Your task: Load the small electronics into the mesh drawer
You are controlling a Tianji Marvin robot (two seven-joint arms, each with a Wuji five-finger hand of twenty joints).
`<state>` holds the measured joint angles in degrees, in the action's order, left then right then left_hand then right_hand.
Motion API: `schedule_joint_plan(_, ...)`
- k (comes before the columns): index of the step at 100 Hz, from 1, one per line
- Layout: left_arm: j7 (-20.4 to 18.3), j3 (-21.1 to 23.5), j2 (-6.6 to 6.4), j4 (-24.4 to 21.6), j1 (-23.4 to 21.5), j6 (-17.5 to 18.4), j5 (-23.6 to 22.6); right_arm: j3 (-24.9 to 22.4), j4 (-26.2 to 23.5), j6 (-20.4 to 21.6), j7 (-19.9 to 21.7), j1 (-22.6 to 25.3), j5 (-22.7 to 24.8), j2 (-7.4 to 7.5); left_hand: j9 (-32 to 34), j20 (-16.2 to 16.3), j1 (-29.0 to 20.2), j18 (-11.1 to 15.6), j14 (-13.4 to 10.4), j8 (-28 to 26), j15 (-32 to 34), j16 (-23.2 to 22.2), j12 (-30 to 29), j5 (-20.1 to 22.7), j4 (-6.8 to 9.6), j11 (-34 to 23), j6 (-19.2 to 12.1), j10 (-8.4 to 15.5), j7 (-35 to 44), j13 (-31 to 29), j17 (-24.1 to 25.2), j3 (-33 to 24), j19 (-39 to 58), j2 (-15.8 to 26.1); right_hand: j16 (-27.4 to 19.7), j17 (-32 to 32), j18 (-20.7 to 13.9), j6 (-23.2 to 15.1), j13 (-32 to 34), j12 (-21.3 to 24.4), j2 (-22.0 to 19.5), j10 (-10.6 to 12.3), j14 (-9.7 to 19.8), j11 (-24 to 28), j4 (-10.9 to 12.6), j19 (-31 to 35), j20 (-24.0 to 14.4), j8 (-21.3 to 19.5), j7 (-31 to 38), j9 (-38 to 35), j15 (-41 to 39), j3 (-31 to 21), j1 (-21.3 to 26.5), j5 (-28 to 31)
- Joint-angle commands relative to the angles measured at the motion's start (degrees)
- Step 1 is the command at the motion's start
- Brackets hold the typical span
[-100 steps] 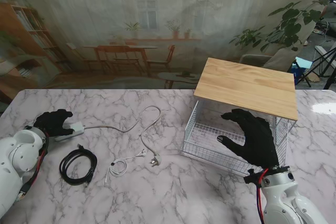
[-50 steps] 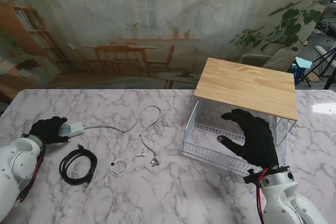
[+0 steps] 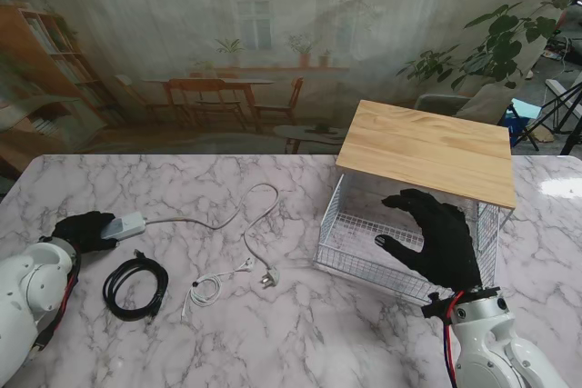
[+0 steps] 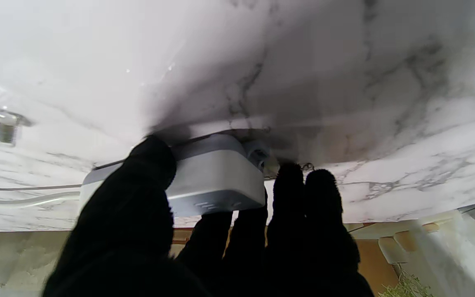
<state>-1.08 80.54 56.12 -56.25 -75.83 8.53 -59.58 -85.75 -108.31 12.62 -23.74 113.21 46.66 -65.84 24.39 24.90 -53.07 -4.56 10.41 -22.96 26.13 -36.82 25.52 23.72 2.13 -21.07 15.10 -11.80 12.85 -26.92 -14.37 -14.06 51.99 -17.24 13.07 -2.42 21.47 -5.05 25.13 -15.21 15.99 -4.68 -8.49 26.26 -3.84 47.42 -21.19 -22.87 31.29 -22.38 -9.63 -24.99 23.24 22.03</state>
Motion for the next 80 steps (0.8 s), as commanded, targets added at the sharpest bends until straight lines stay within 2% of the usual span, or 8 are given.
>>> schedule_joint_plan(1, -1.2, -0.5, 0.24, 0.6, 0.2, -0.3, 0.1, 0.2, 0.2, -0.4, 0.1, 0.0, -0.1, 0.0, 2.1, 1.4, -3.0, 1.3, 1.6, -0.9, 1.9, 0.1, -0.4, 2.0, -1.25, -1.3, -0.8, -0.2, 1.8, -2.1, -1.2, -0.7, 2.1, -0.6, 0.4, 0.6, -1.1, 0.4, -0.2, -0.2, -2.1, -0.1, 0.2, 0.5, 1.4, -1.3, -0.7, 0.2, -1.5, -0.2, 3.2, 0.9, 0.4, 1.1)
schedule_joint_plan(19, -0.1, -2.0, 0.33, 1.9, 1.0, -0.8, 0.6, 0.2, 0.2, -0.4, 0.0, 0.0, -0.2, -0.03, 8.5, 2.5, -7.9, 1.2, 0.3, -4.1, 6.1, -1.6, 1.5, 4.3, -1.42, -5.6, -3.1, 1.4, 10.4, -9.0, -7.1, -5.9, 7.1, -0.6, 0.4, 0.6, -1.1, 0.4, -0.2, -0.2, -2.2, -0.1, 0.1, 0.7, 1.4, -1.4, -0.9, 0.1, -1.5, -0.2, 3.2, 1.0, 0.6, 1.0)
schedule_joint_plan(22, 0.5, -2.3, 0.41, 2.2, 1.1, -0.9, 0.8, 0.3, 0.2, -0.5, 0.0, 0.0, -0.2, -0.04, 10.2, 2.4, -9.3, 1.2, 0.0, -5.6, 6.8, -2.0, 3.6, 4.6, -2.09, -6.3, -3.8, 1.7, 13.0, -10.7, -8.6, -6.7, 8.4, -0.7, 0.4, 0.6, -1.1, 0.4, -0.2, -0.2, -2.3, -0.1, 0.1, 0.7, 1.4, -1.4, -0.9, 0.1, -1.5, -0.3, 3.2, 1.0, 0.6, 1.0)
schedule_joint_plan(27, 1.5, -2.6, 0.55, 2.7, 1.2, -1.0, 1.2, 0.3, 0.2, -0.6, -0.1, 0.0, -0.3, -0.06, 15.4, 2.2, -13.3, 0.8, -0.1, -7.9, 8.1, -2.7, 10.8, 6.0, -2.4, -2.9, -5.2, 2.2, 16.5, -13.5, -10.9, -5.2, 10.5, -1.7, 0.5, 0.6, -1.1, 0.4, -0.2, -0.2, -2.4, -0.2, 0.2, 0.8, 1.4, -1.4, -0.9, 0.1, -1.5, -0.3, 3.1, 1.1, 0.6, 1.0)
schedule_joint_plan(41, 3.5, -2.2, 1.06, 3.1, 1.2, -1.1, 2.6, 0.3, 0.1, -0.7, -0.3, 0.0, -0.4, -0.12, 27.6, 2.3, -18.0, -0.7, 0.5, -7.7, 10.5, -7.1, 17.1, 10.8, -2.62, 4.0, -8.4, 3.2, 25.0, -20.7, -16.6, -6.2, 15.6, -3.2, 0.5, 0.6, -1.1, 0.6, -0.1, -0.3, -2.5, -0.2, 0.1, 0.9, 1.4, -1.4, -1.0, 0.0, -1.5, -0.3, 3.1, 1.2, 0.8, 1.0)
schedule_joint_plan(62, 3.1, 1.4, 1.53, -0.6, 0.4, 0.6, 3.2, 0.2, 0.2, -0.3, -0.4, 0.0, -0.6, -0.15, 30.9, 1.9, -18.0, -1.0, 1.2, -7.2, 12.1, -5.7, 18.5, 13.3, -2.91, 5.6, -10.5, 3.4, 29.3, -22.9, -18.8, -7.4, 17.6, -3.6, 0.6, 0.4, -1.1, 0.6, -0.1, -0.4, -2.6, -0.1, 0.1, 1.1, 1.5, -1.3, -1.2, 0.0, -1.5, -0.4, 2.9, 1.4, 0.9, 1.0)
schedule_joint_plan(66, 2.7, 2.1, 1.55, -1.5, 0.4, 1.0, 3.2, 0.2, 0.2, -0.2, -0.3, -0.1, -0.7, -0.15, 31.3, 1.9, -18.0, -1.0, 1.3, -7.2, 12.2, -5.7, 18.6, 13.5, -2.87, 5.6, -10.8, 4.6, 29.5, -23.0, -18.9, -7.5, 17.7, -3.7, 0.6, 0.4, -1.1, 0.6, -0.1, -0.4, -2.6, -0.2, 0.1, 1.1, 1.5, -1.3, -1.3, -0.1, -1.4, -0.4, 2.9, 1.4, 0.9, 1.0)
schedule_joint_plan(80, 1.0, 3.8, 1.49, -4.4, 0.8, 2.5, 2.5, 0.1, 0.2, 0.3, 0.4, -0.3, -0.7, -0.04, 32.1, 1.8, -18.0, -0.7, 1.4, -7.3, 12.4, -5.7, 18.7, 14.2, -2.71, 5.9, -11.6, 5.0, 30.3, -23.5, -19.5, -7.5, 17.9, -4.0, 0.6, 0.2, -1.1, 0.6, -0.1, -0.4, -2.7, -0.3, 0.1, 1.2, 1.5, -1.2, -1.5, -0.1, -1.4, -0.3, 2.9, 1.5, 1.0, 1.1)
